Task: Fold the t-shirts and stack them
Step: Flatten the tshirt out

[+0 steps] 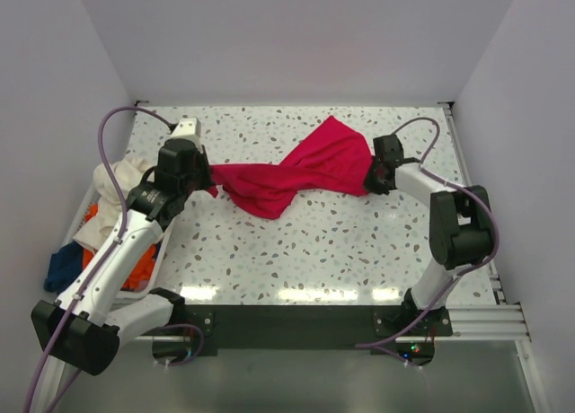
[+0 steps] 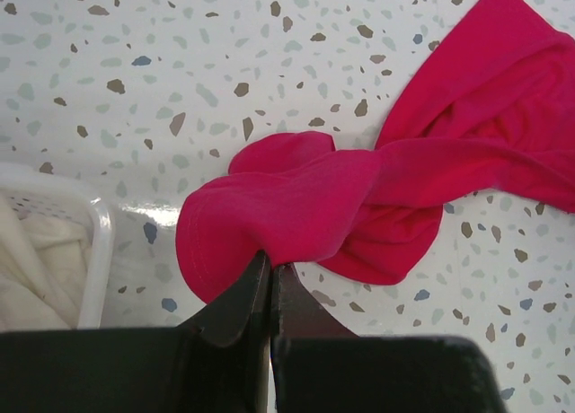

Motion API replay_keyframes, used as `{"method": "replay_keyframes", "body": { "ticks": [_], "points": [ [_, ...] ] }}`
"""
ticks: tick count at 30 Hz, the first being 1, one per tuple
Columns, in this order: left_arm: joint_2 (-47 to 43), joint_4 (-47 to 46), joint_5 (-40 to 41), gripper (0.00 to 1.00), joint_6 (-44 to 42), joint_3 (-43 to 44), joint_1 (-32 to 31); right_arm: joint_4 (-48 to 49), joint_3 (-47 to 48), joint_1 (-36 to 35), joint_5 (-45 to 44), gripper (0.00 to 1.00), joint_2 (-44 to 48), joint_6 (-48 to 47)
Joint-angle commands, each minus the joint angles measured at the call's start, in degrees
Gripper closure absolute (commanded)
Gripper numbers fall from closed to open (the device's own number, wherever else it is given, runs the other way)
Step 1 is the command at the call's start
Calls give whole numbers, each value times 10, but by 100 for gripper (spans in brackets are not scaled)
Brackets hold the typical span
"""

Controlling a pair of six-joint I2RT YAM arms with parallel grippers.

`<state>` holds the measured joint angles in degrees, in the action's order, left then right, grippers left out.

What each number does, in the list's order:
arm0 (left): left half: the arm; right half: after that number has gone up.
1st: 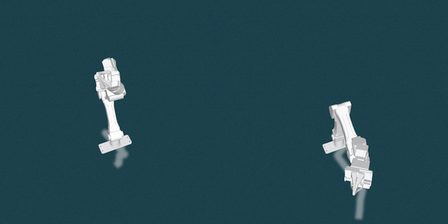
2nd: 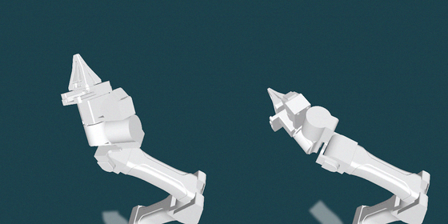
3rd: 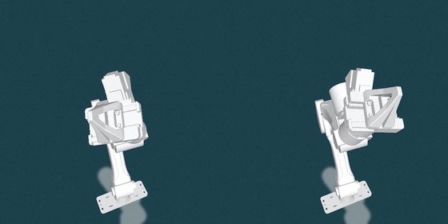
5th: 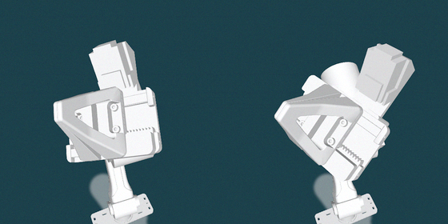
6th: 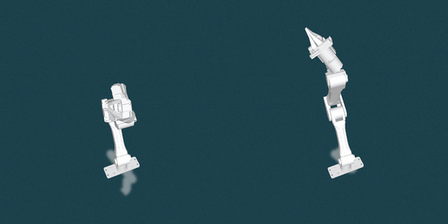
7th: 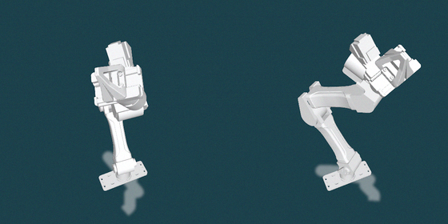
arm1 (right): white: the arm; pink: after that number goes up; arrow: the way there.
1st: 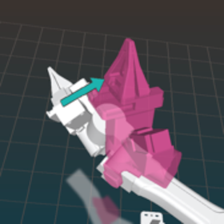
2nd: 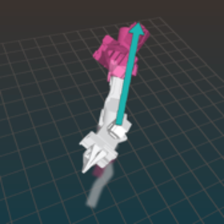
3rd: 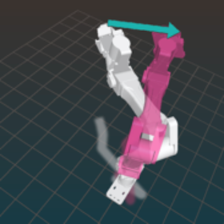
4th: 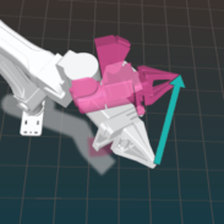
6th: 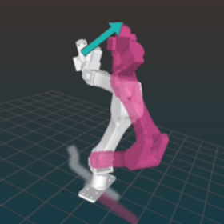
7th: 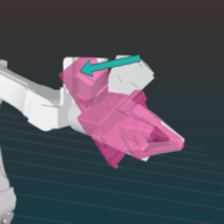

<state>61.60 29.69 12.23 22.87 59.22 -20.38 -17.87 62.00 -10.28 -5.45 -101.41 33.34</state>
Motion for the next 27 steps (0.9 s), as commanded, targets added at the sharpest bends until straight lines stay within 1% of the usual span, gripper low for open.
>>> {"method": "replay_keyframes", "body": {
  "ticks": [1, 4, 8, 13, 14, 16, 20, 21, 22, 24, 27],
  "points": [
    [1, -11, 38, 100, -14, 23, 3, -62, 57, -1, -61, 100, 89, -28],
    [9, -5, 64, 100, -11, 49, 3, -115, 107, -1, -95, 100, 151, -52],
    [4, 11, 75, 100, -5, 99, 3, -183, 211, 0, -158, 100, 222, -82],
    [-39, 34, 79, 100, -6, 165, 3, -255, 309, 1, -181, 100, 308, -109],
    [-47, 35, 75, 100, -8, 177, 3, -263, 339, 0, -178, 100, 321, -114],
    [-73, 27, 58, 100, -18, 207, 3, -284, 369, 1, -180, 100, 350, -116],
    [-89, 21, 34, 100, -32, 287, 3, -307, 463, 1, -170, 100, 372, -124],
    [-85, 26, 33, 100, -34, 330, 3, -309, 479, 1, -163, 100, 372, -126],
    [-73, 30, 33, 100, -39, 351, 3, -313, 509, 1, -162, 100, 364, -129],
    [-58, 27, 31, 100, -44, 395, 3, -313, 537, 1, -157, 100, 346, -133],
    [-11, 5, 25, 100, -49, 422, 3, -287, 557, 1, -141, 100, 311, -140]
  ]
}}
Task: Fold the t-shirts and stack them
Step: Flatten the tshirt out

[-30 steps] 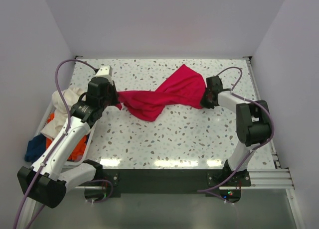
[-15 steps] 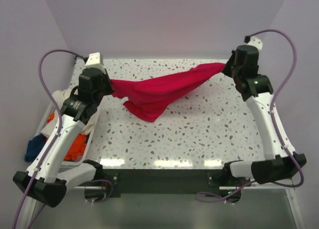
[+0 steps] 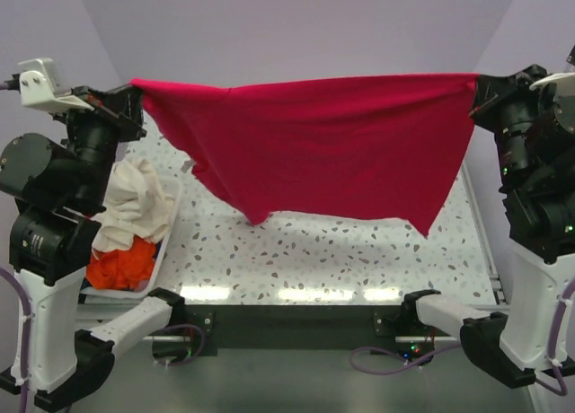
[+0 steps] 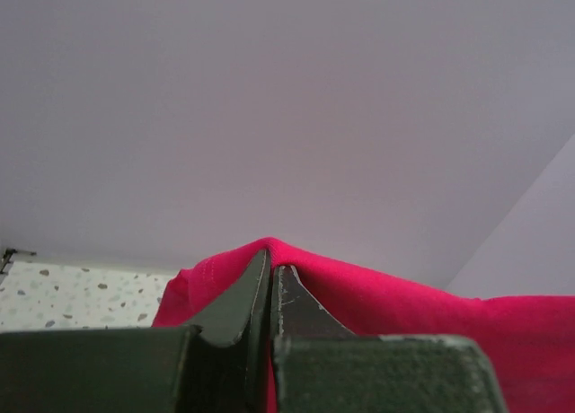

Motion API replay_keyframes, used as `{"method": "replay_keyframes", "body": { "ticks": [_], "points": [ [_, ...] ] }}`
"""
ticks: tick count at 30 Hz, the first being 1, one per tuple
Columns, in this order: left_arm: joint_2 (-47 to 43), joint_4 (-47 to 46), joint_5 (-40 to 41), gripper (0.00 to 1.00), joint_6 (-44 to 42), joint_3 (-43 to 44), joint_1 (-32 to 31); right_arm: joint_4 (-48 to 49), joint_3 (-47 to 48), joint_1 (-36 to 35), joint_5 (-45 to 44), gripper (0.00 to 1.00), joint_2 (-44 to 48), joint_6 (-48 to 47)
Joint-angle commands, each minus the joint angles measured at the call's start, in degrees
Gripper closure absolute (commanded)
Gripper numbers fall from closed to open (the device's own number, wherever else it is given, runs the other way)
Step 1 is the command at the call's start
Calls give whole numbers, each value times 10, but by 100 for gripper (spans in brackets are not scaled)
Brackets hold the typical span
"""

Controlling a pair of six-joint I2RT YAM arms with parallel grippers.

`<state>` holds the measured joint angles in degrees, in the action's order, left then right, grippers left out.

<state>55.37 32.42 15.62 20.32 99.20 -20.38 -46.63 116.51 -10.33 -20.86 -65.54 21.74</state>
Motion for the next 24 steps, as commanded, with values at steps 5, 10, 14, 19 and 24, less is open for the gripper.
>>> {"method": "replay_keyframes", "body": {
  "ticks": [5, 10, 14, 19, 24],
  "points": [
    [138, -130, -8, 100, -33, 7, 3, 100, -31, 2, 35, 100, -113, -24],
    [282, -241, -21, 100, -70, 42, 18, 186, -9, 10, 82, 100, -242, -21],
    [429, -270, -70, 100, -85, 246, 59, 210, 125, 30, 121, 100, -375, -12],
    [590, -299, -157, 100, -48, 472, 137, 243, 270, 50, 137, 100, -471, 14],
    [510, -453, -208, 100, -12, 327, 184, 302, 233, 70, 149, 100, -446, 38]
  ]
}}
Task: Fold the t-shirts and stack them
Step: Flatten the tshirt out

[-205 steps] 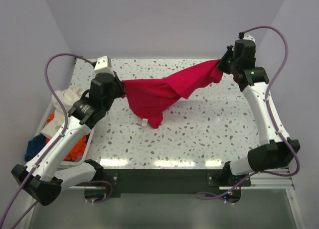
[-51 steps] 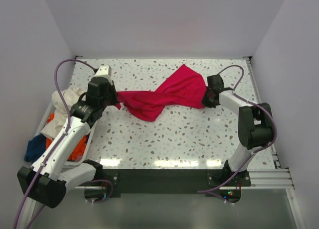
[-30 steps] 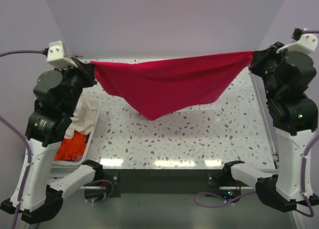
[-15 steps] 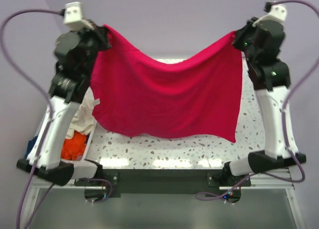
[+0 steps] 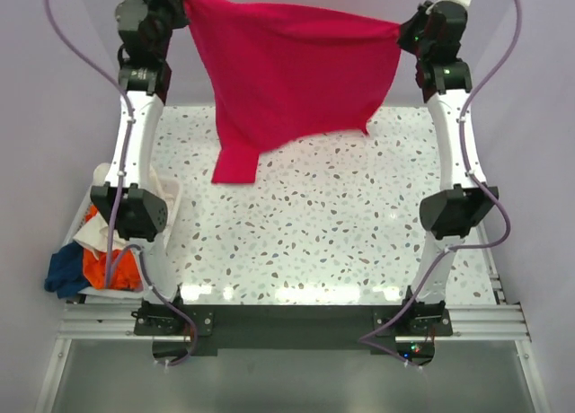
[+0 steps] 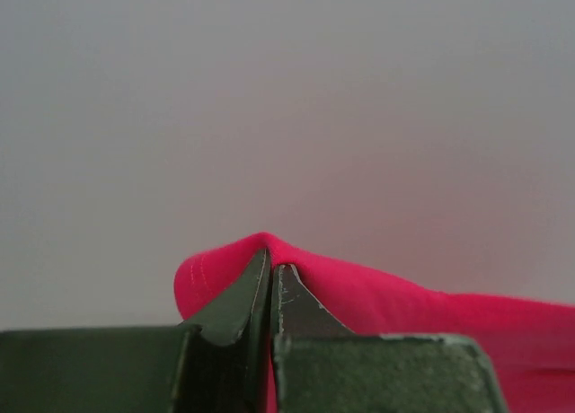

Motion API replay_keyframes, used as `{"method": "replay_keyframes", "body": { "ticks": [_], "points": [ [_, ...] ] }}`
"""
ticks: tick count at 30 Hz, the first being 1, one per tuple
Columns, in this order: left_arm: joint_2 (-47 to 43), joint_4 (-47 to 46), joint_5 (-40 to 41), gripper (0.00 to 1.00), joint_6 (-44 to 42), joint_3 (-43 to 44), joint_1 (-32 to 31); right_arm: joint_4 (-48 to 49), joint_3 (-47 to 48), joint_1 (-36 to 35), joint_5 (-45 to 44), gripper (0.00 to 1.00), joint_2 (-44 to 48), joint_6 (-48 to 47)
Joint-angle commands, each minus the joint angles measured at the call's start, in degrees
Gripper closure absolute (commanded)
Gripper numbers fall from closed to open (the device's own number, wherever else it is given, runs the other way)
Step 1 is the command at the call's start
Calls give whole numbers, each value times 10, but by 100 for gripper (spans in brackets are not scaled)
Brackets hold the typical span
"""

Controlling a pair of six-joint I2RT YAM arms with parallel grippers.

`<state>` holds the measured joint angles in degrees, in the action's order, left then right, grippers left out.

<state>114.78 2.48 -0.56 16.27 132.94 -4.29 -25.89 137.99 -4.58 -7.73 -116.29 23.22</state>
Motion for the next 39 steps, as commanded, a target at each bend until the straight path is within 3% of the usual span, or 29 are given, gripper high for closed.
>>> {"method": "replay_keyframes", "body": {
  "ticks": [1, 3, 6, 10, 12, 16, 22, 30, 39],
  "points": [
    [-87, -143, -53, 100, 31, -11, 35, 95, 2, 17, 24, 100, 68, 34],
    [-101, -132, -67, 100, 36, -25, 40, 102, -73, 19, 30, 100, 98, 42],
    [-157, -136, -83, 100, 53, -132, 41, 120, -214, 19, 39, 100, 155, 60],
    [-272, -184, -89, 100, 109, -418, 41, 149, -393, 19, 44, 100, 232, 80],
    [-335, -184, -90, 100, 148, -510, 41, 150, -489, 18, 46, 100, 268, 84],
    [-427, -159, -74, 100, 232, -778, 41, 146, -645, 18, 51, 100, 316, 88],
    [-481, -113, -73, 100, 298, -996, 38, 155, -838, 19, 48, 100, 330, 112],
    [-506, -24, -5, 96, 293, -1068, -11, 118, -910, 66, 57, 100, 326, 118],
    [-547, 81, 58, 92, 291, -1038, -52, 98, -940, 105, 16, 100, 371, 128]
  ]
}}
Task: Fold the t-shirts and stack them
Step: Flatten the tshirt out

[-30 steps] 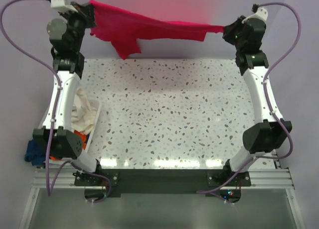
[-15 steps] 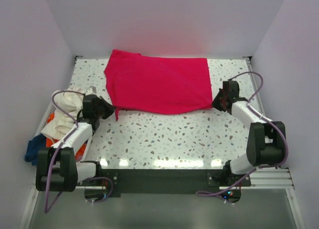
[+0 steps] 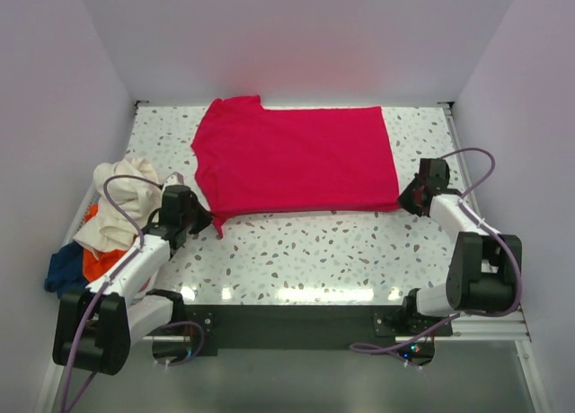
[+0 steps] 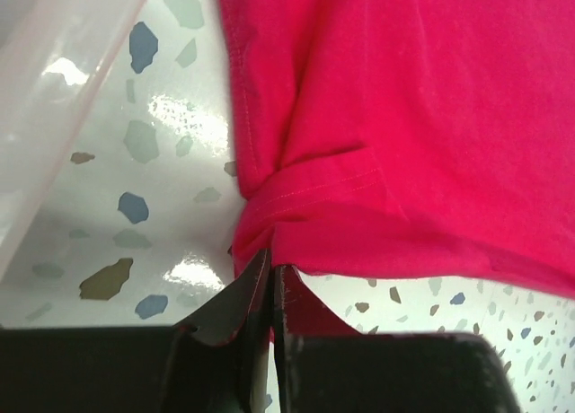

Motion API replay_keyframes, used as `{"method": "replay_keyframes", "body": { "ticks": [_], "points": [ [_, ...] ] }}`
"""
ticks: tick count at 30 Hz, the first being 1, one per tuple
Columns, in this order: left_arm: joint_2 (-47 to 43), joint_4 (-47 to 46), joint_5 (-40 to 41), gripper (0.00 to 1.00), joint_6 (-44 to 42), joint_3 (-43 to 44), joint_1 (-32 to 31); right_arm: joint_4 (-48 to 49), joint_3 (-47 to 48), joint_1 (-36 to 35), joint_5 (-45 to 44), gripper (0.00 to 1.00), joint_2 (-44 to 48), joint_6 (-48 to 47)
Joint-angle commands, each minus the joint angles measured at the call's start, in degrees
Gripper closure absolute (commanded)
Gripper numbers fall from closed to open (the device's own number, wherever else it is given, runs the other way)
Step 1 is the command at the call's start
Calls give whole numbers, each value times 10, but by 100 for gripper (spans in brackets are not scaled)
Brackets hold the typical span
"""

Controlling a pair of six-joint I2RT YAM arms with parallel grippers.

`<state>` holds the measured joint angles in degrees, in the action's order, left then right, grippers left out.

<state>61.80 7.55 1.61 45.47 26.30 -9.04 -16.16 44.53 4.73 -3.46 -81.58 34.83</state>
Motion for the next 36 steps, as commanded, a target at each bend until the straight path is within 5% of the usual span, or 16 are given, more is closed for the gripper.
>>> {"method": "replay_keyframes", "body": {
  "ticks": [1, 9, 17, 29, 36],
  "points": [
    [-22, 38, 36, 92, -8, 33, -5, 3, -6, 13, -29, 100, 26, 13],
    [-29, 80, 81, 46, -29, 56, -9, 0, 15, 19, -15, 93, 16, 21],
    [16, 102, 149, 43, -15, 82, 4, -3, 26, 19, 0, 65, 34, 16],
    [13, 116, 161, 39, -17, 83, 64, 10, 19, 17, 34, 64, 56, 12],
    [28, 84, 118, 44, -36, 85, 39, 10, 28, -63, 23, 64, 67, -7]
  ]
}}
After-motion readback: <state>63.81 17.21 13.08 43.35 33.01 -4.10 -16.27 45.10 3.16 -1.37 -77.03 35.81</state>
